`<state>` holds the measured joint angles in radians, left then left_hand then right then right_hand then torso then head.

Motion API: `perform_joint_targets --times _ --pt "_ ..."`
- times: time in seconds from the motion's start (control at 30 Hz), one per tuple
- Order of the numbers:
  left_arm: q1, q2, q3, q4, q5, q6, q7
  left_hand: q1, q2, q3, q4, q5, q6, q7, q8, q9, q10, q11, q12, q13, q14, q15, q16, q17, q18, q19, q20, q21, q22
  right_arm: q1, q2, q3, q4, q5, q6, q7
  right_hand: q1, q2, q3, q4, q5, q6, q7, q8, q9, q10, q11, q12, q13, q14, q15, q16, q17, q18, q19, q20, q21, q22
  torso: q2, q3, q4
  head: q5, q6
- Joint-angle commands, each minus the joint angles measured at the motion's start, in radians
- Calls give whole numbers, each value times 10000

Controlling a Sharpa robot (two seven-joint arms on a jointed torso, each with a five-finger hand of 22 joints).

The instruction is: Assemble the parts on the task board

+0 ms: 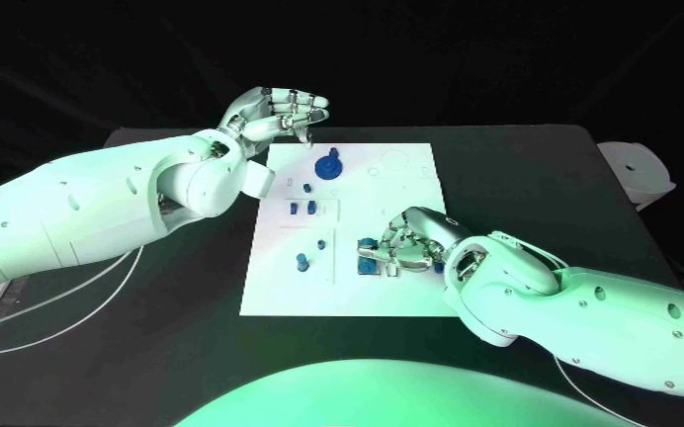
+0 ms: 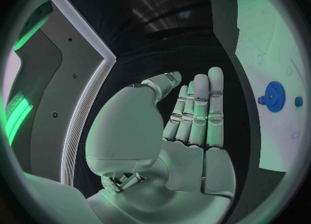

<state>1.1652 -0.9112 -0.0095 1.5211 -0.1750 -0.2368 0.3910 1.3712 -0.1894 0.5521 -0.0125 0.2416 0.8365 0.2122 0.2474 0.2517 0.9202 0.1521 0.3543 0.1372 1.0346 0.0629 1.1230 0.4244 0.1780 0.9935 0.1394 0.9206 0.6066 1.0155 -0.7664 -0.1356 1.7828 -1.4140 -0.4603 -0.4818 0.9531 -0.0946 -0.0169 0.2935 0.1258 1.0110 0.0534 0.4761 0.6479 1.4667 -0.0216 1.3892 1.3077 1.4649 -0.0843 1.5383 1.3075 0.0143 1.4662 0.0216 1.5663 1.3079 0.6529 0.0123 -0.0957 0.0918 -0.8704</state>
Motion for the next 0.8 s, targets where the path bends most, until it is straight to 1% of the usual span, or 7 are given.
perform_joint_targets --times 0.03,0.13,0.23,0.27,0.3,0.37,0.8 --pt "7 8 6 29 -11 99 39 -14 63 -29 -17 50 -56 81 -15 -13 -57 -10 69 -11 -66 21 39 -16 75 -5 93 -58 -10 -12 -64 -2 88 -276 -165 105 104 212 -93 3 37 -70 -13 73 16 112 20 -22 1417 904 16 12 1862 -143 1046 25 45 2629 -3 3 9 -6 -4" --pt "7 1 6 26 -11 98 42 -14 63 -29 -17 50 -56 81 -15 -13 -57 -10 69 -11 -66 21 39 -16 75 -5 93 -58 -10 -18 -224 -2 268 -322 -273 331 583 436 -236 -18 463 -65 -36 138 19 172 2 56 1486 913 2 28 1901 -143 1046 14 45 2629 0 5 2 6 3" --pt "7 -9 6 26 -11 98 43 -14 63 -29 -17 50 -56 81 -15 -13 -57 -10 69 -11 -66 21 39 -16 75 -5 93 -58 -10 -27 -373 -2 453 -342 -268 519 1570 507 -235 -39 885 -68 -60 172 -10 243 -31 163 1576 925 -35 51 1956 -143 1046 -4 45 2629 -5 5 -9 13 -3" --pt "6 -13 6 27 -11 97 43 -14 63 -29 -17 50 -56 81 -15 -13 -57 -10 69 -11 -66 21 39 -16 75 -5 93 -58 -10 -31 -425 -3 520 -354 -237 568 1949 523 -162 -125 919 -77 -79 165 -28 258 -40 187 1596 927 -35 57 1970 -143 1046 -20 45 2629 -5 4 -12 12 -4" --pt "6 -16 6 27 -11 97 43 -14 63 -29 -17 50 -56 81 -15 -13 -57 -10 69 -11 -66 21 39 -16 75 -5 93 -58 -10 -35 -462 -3 567 -362 -204 596 2332 528 -93 -118 748 -75 -80 148 -64 268 -43 198 1611 931 -41 64 1986 -143 1046 -26 45 2629 -6 6 -18 12 -11" --pt "6 -20 6 28 -11 96 44 -14 63 -29 -17 50 -56 81 -15 -13 -57 -10 69 -11 -66 21 39 -16 75 -5 93 -58 -10 -44 -520 -4 640 -376 -134 632 2579 508 -54 -89 553 -62 -79 134 -98 278 -43 209 1625 932 -39 68 1996 -143 1046 -27 45 2629 -6 6 -24 13 -17" --pt "6 -9 6 13 -11 94 40 -16 68 -30 -17 51 -65 83 -17 -16 -77 -7 79 -15 -68 23 45 -24 75 -4 94 -60 -12 -74 -563 -6 776 -406 98 642 2705 459 -62 -52 483 -43 -72 127 -127 301 -40 250 1657 940 -37 85 2038 -143 1046 -26 45 2629 -2 7 2 -8 -9"
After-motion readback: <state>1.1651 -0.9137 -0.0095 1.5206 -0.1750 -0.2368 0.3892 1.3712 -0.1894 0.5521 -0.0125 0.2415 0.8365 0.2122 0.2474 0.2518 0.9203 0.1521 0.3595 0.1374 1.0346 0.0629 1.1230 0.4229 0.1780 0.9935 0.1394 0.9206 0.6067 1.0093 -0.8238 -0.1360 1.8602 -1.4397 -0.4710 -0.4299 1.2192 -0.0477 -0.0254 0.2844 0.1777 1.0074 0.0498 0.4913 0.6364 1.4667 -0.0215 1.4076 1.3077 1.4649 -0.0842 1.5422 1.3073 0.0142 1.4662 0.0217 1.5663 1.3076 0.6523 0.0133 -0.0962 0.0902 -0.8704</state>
